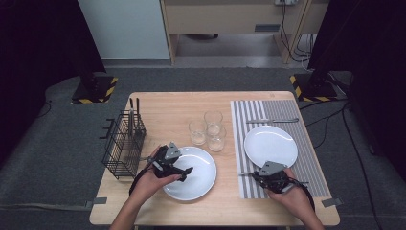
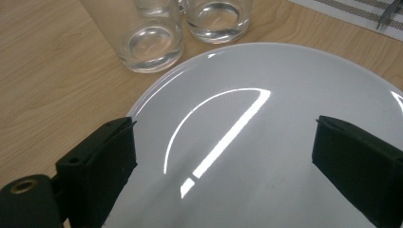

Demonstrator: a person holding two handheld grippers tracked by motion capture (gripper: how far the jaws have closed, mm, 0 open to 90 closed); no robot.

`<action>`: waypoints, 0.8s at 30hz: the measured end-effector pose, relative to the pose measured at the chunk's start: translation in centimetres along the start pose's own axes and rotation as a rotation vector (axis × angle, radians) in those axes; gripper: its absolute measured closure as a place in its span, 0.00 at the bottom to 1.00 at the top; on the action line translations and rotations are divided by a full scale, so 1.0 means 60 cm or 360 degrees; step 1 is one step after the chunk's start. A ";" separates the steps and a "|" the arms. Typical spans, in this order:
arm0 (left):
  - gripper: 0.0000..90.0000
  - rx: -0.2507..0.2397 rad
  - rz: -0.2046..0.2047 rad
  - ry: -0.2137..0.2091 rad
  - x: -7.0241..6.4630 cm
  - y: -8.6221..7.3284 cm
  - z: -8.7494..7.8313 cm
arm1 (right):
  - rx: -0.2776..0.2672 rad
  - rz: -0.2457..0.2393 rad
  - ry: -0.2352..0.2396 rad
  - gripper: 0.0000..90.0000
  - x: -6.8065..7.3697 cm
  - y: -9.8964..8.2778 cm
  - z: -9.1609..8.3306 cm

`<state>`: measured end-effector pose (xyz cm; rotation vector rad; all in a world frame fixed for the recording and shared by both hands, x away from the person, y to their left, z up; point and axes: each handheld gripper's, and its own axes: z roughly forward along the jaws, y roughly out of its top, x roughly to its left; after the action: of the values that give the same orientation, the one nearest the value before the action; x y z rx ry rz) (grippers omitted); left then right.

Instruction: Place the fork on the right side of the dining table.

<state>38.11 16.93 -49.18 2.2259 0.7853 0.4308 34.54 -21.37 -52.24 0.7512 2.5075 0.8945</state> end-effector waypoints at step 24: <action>0.08 0.0014 0.0063 0.0011 -0.010 0.005 0.002 | -0.0141 0.0006 -0.0076 0.91 0.009 0.018 -0.008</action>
<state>37.85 16.34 -49.06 2.2525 0.7491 0.4556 34.23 -20.56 -51.28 0.7401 2.4088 0.9708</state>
